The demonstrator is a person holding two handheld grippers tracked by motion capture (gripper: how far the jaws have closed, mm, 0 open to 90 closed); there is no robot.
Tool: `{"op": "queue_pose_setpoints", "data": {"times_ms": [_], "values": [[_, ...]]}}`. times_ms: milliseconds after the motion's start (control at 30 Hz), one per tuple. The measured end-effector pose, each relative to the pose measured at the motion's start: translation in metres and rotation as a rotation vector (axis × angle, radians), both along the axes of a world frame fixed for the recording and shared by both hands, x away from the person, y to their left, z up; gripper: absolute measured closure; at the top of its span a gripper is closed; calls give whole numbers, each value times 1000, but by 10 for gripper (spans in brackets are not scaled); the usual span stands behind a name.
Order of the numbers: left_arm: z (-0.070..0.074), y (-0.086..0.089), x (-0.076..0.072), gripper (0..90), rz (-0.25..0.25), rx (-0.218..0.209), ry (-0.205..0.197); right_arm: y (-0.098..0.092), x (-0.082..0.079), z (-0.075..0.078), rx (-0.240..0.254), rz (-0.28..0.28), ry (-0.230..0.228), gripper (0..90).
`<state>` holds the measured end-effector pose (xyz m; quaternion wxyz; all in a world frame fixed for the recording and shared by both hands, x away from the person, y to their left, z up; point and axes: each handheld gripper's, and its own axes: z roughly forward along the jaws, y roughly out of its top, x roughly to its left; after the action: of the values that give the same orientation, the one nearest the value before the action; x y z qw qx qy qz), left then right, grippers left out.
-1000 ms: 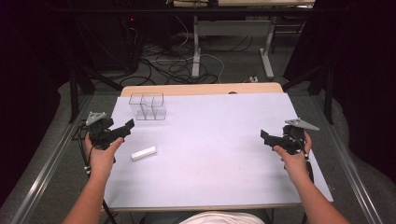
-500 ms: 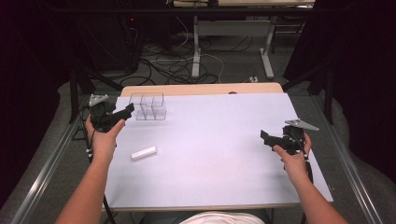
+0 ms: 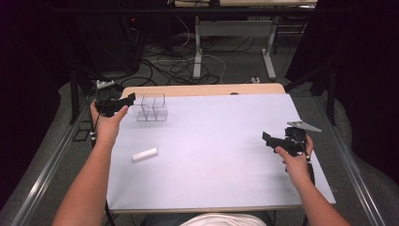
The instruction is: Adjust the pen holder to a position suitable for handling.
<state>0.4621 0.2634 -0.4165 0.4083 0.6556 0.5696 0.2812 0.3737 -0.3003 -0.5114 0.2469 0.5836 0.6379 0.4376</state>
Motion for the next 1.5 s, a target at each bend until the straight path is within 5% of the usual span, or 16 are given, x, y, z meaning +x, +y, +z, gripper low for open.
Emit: {"op": "queue_pose_setpoints", "data": {"times_ms": [300, 800, 933, 1100, 1500], "values": [[-1, -4, 23, 405, 24, 45, 80, 1, 1, -2, 14, 0, 13, 9], [-10, -10, 54, 572, 64, 75, 132, 0, 3, -6, 30, 3, 27, 23], [-16, -5, 59, 598, 78, 70, 184, 1, 3, -7, 43, 0, 38, 26], [-21, -1, 61, 624, 107, 51, 202, 1, 3, -7, 47, 6, 41, 30], [-32, 2, 67, 741, 90, 87, 242, 2, 3, -7, 48, 17, 34, 38]]}}
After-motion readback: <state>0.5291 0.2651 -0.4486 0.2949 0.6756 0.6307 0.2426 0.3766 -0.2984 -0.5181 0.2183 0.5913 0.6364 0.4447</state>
